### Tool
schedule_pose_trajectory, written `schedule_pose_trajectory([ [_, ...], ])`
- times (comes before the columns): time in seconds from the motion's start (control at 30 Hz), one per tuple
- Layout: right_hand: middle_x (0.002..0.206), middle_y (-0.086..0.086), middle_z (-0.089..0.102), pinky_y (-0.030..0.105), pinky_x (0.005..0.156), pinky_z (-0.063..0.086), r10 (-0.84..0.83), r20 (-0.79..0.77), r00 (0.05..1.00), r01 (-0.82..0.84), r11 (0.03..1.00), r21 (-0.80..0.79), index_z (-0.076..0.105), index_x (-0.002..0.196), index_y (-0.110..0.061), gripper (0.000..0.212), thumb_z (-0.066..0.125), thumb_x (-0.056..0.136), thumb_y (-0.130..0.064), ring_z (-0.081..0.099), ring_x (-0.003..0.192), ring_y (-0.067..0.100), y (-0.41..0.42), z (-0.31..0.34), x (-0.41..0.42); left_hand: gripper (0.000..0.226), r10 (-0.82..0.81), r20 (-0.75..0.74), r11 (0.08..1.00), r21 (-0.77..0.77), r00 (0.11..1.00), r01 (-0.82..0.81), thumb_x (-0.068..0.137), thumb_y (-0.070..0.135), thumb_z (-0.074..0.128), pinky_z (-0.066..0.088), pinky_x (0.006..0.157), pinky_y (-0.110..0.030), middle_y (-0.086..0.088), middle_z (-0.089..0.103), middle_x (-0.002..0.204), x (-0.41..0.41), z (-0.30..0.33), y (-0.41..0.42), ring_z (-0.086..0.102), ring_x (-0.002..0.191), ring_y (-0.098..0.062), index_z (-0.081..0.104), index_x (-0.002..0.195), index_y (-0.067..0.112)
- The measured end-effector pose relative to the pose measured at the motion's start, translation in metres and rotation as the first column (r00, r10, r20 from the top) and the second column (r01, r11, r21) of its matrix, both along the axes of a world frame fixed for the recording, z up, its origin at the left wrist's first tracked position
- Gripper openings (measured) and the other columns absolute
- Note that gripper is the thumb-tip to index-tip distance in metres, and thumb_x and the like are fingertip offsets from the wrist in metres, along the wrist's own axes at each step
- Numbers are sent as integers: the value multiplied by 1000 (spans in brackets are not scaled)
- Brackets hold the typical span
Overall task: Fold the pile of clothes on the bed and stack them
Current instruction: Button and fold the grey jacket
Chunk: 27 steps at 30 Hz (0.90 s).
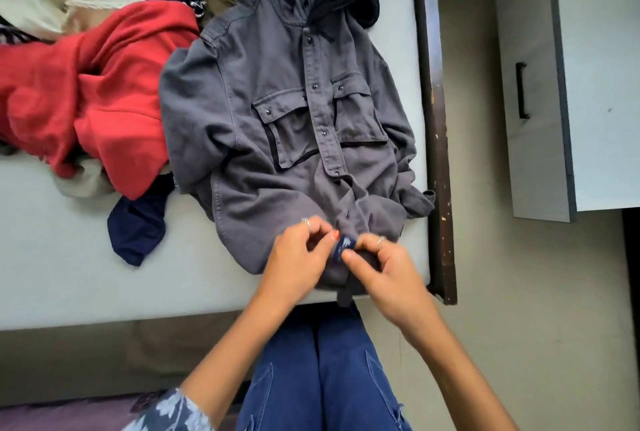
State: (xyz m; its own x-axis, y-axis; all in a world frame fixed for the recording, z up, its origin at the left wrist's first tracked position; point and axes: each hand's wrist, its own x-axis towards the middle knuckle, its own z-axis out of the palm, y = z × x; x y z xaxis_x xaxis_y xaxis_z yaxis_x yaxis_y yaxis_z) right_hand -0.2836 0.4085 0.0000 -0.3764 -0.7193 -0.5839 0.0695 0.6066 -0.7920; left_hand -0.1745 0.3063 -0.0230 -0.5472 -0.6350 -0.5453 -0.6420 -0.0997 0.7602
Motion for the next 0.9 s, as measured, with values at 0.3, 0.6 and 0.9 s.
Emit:
schedule_pose_trajectory([
  [0.3, 108, 15, 65, 30, 80, 43, 664, -2, 748, -542, 613, 575, 62, 91, -13, 24, 57, 90, -37, 57, 105, 30, -12, -44, -2, 17, -472, 350, 881, 155, 809, 446, 88, 33, 59, 48, 84, -29, 1, 71, 98, 13, -48, -28, 63, 94, -18, 71, 95, 24],
  [0.6, 121, 9, 63, 34, 93, 45, 610, -263, 747, -437, 749, 498, 59, 117, -14, 33, 55, 93, -37, 55, 116, 28, -113, -61, -96, 23, 104, 256, 843, -535, 961, 51, 87, 16, 55, 47, 92, -44, -13, 65, 110, -29, -39, -193, 59, 105, -33, 65, 107, 12],
  [0.9, 131, 17, 56, 39, 102, 41, 450, -460, 765, -250, 866, 433, 56, 126, -5, 39, 55, 93, -24, 51, 121, 35, -216, -118, -209, 42, 110, 438, 666, -699, 892, 261, 87, 19, 62, 38, 91, -51, -21, 51, 123, -72, -69, -292, 46, 113, -41, 52, 124, 3],
])
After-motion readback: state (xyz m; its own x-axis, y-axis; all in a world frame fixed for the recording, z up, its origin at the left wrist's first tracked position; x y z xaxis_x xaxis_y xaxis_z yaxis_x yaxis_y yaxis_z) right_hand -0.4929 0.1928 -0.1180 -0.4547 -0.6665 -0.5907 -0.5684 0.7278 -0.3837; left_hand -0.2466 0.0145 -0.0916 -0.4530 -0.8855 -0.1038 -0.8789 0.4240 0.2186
